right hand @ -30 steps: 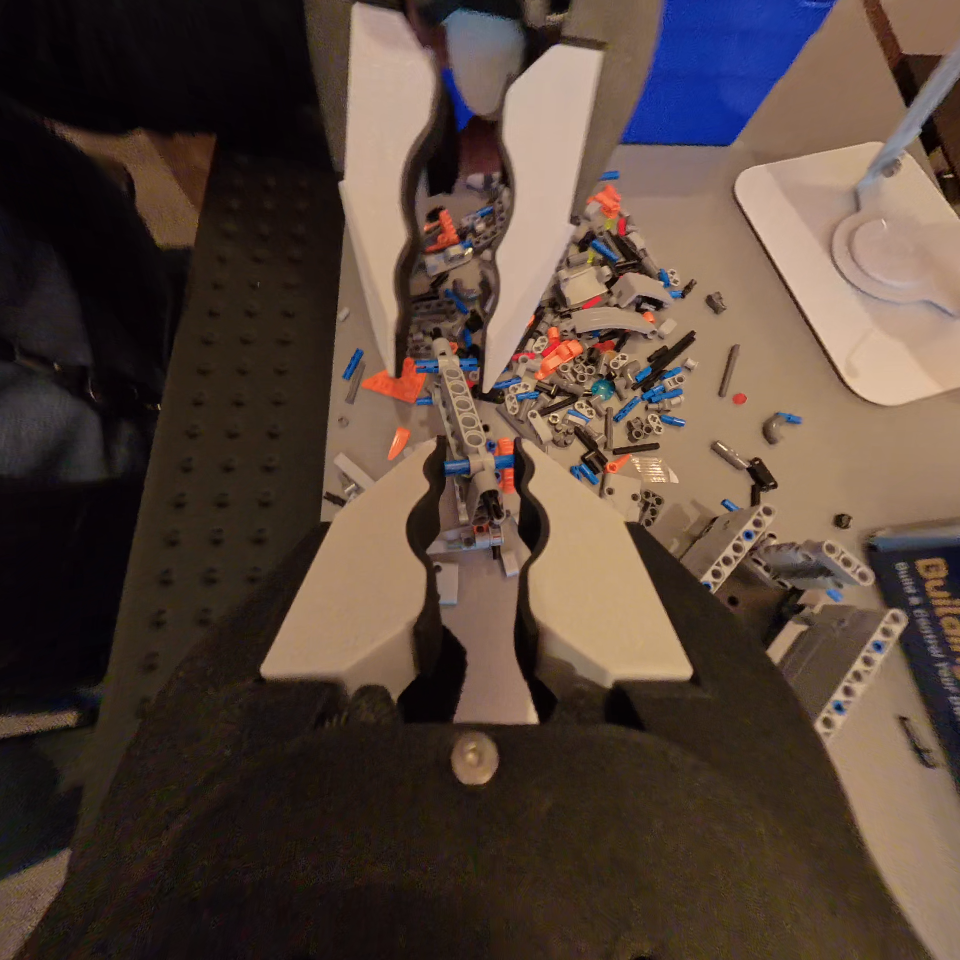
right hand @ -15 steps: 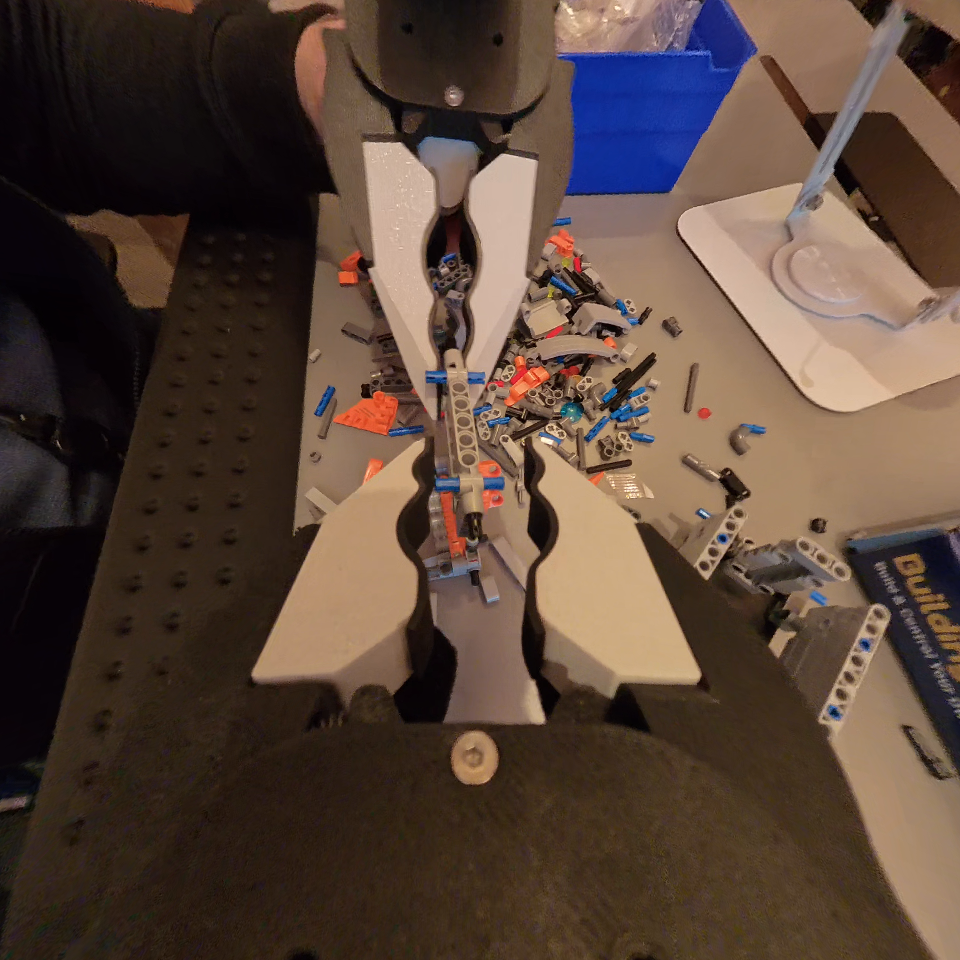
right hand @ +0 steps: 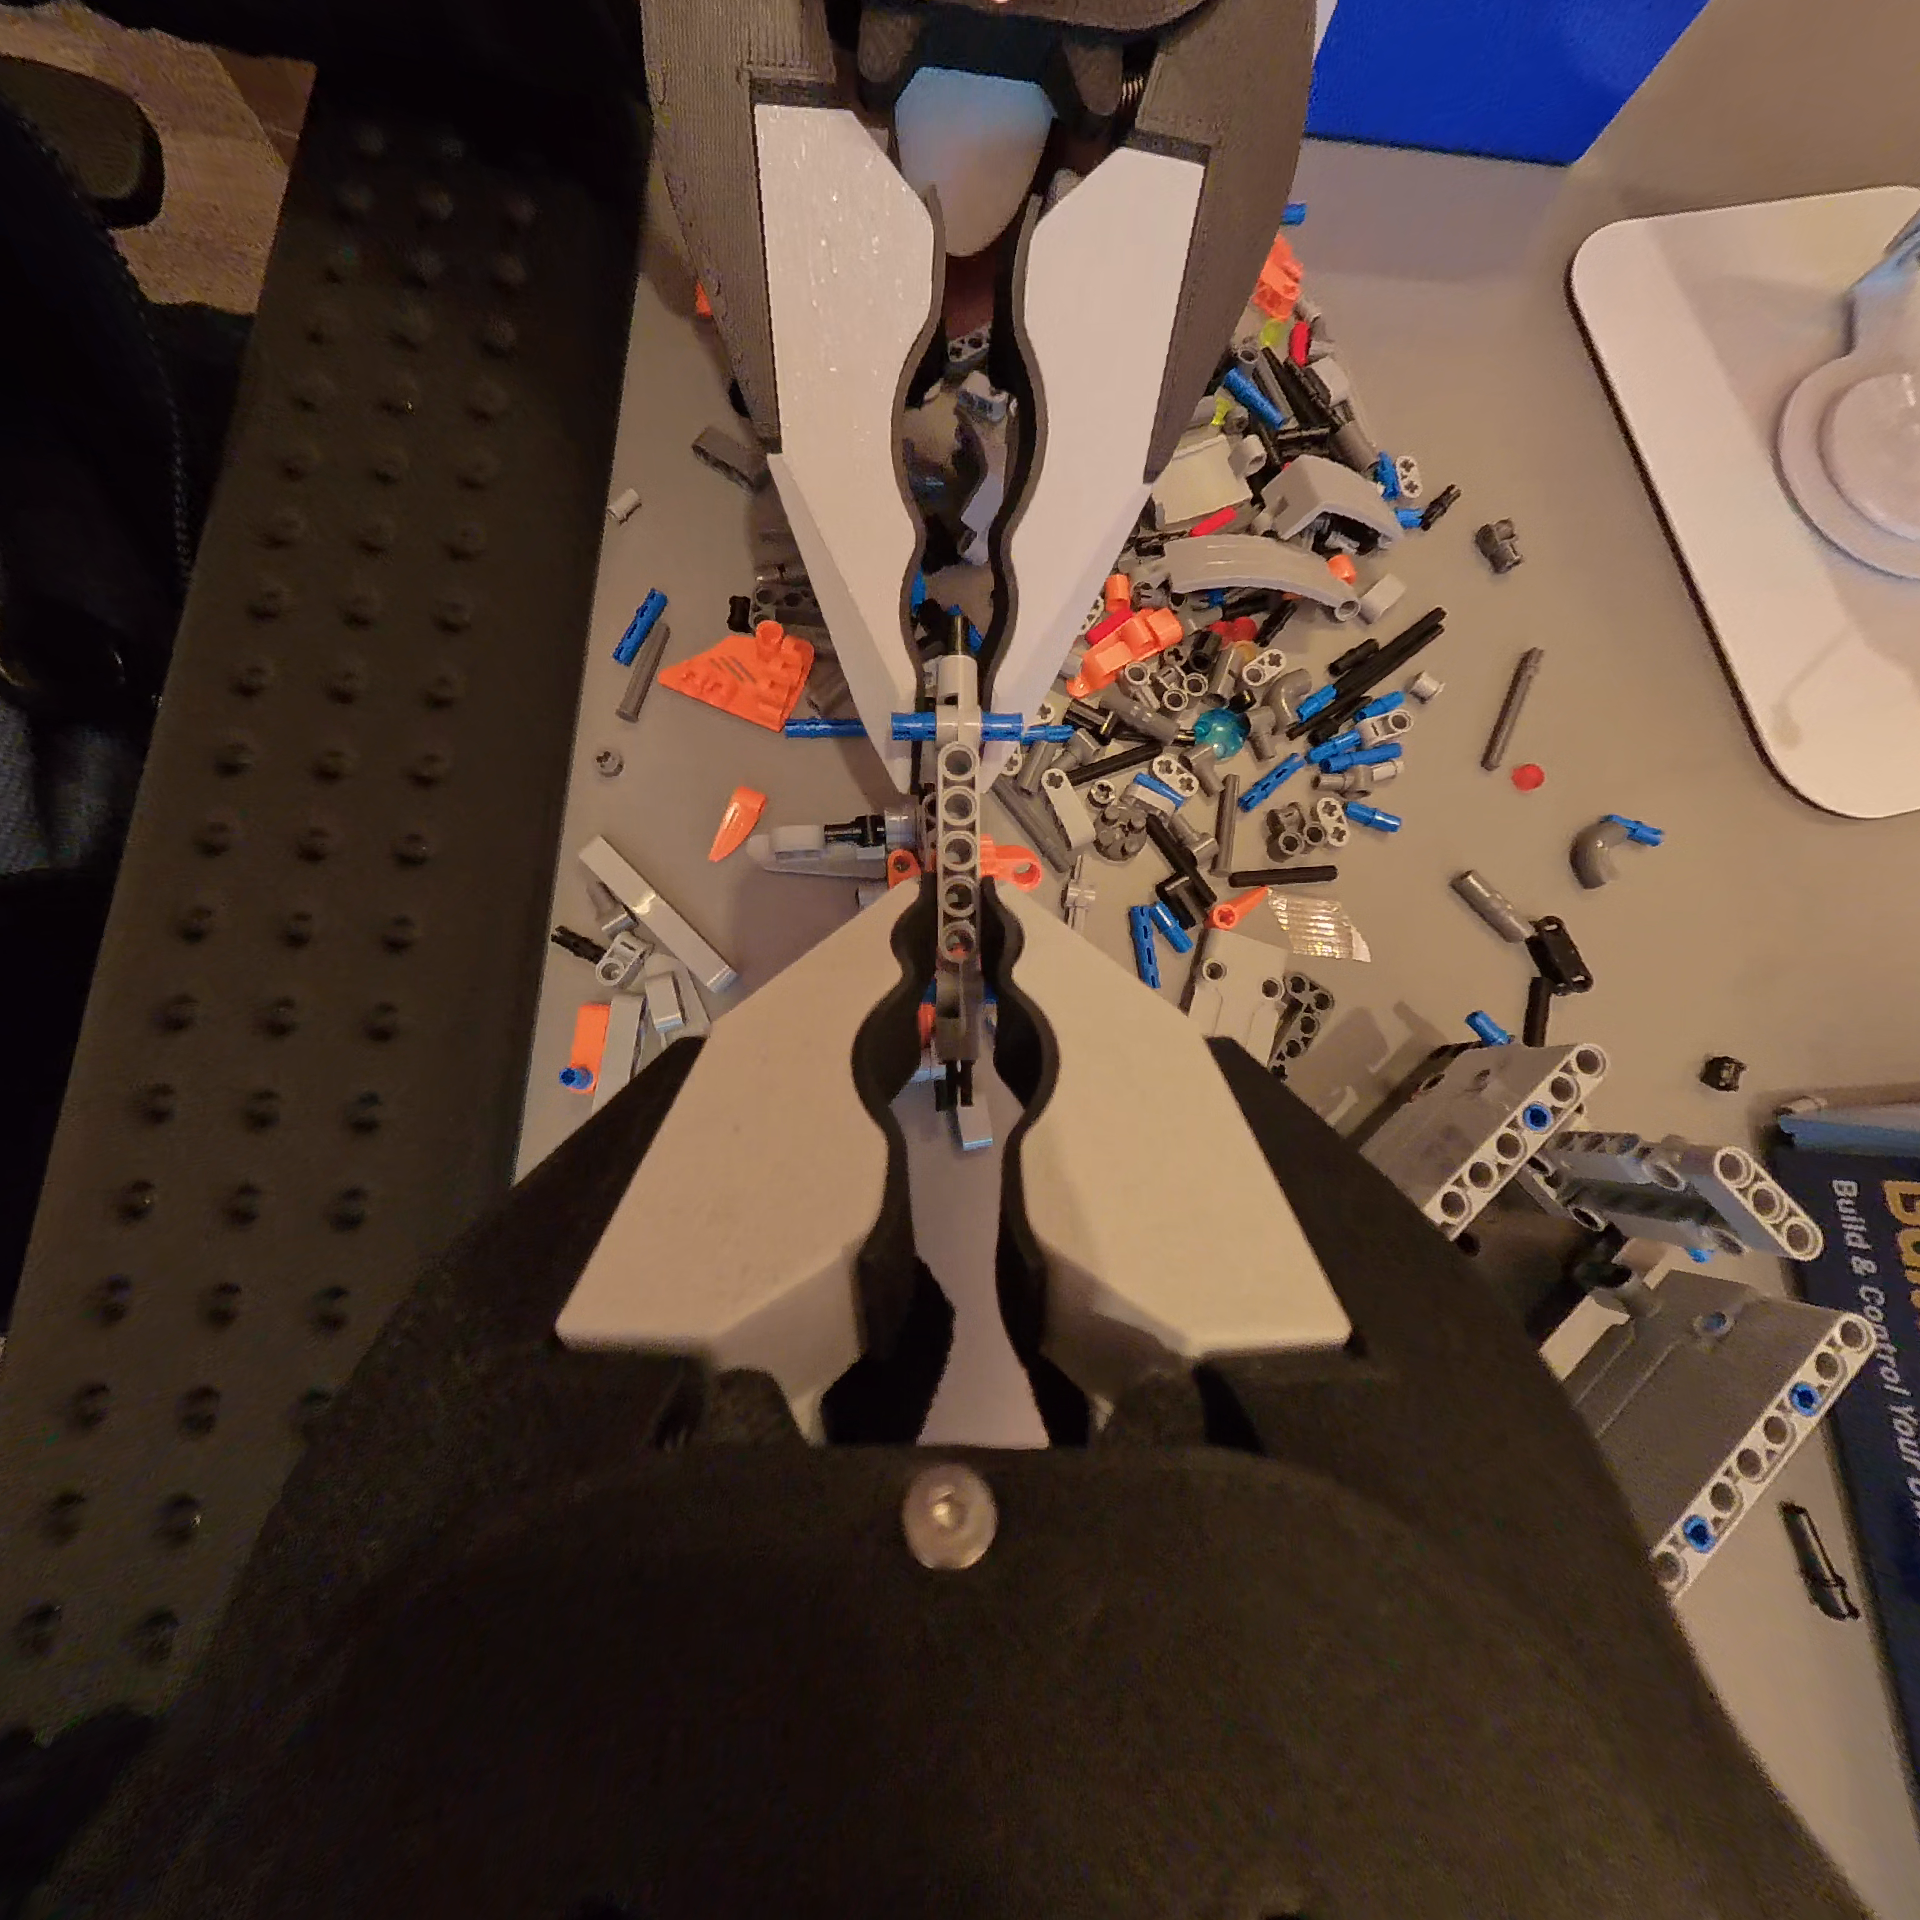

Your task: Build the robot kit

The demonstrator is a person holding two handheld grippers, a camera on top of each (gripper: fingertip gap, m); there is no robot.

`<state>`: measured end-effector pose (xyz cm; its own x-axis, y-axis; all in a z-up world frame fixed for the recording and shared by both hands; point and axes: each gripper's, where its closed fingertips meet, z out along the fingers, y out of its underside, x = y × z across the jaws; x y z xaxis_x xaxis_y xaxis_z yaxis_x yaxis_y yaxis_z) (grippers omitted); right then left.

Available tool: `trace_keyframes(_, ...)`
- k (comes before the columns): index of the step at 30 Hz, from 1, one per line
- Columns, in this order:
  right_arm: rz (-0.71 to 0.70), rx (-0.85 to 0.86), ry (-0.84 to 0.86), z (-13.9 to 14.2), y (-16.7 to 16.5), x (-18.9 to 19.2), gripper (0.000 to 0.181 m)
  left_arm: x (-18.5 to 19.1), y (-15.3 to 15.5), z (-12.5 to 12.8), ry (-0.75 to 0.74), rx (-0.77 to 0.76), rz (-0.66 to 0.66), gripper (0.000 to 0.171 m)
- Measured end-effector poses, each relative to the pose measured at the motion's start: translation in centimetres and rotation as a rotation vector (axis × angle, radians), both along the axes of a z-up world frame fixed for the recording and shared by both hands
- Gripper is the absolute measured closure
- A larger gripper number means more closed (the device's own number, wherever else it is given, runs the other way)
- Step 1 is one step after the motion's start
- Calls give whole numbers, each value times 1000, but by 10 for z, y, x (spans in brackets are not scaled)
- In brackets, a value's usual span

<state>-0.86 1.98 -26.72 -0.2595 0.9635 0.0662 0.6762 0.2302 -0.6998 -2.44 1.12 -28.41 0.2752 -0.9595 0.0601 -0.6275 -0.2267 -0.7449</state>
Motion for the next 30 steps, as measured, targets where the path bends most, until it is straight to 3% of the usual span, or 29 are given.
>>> trace_keyframes(7,18,12,-11,-2,0,-1,176,4,-1,-25,70,-9,9,149)
trace_keyframes(11,37,24,-22,-2,-2,-3,176,8,1,-39,110,1,6,166)
trace_keyframes(16,63,37,-42,-1,-2,-2,176,11,0,-40,86,-24,-8,166)
trace_keyframes(30,42,-320,-172,-3,2,-2,176,13,0,-39,47,-74,-61,166)
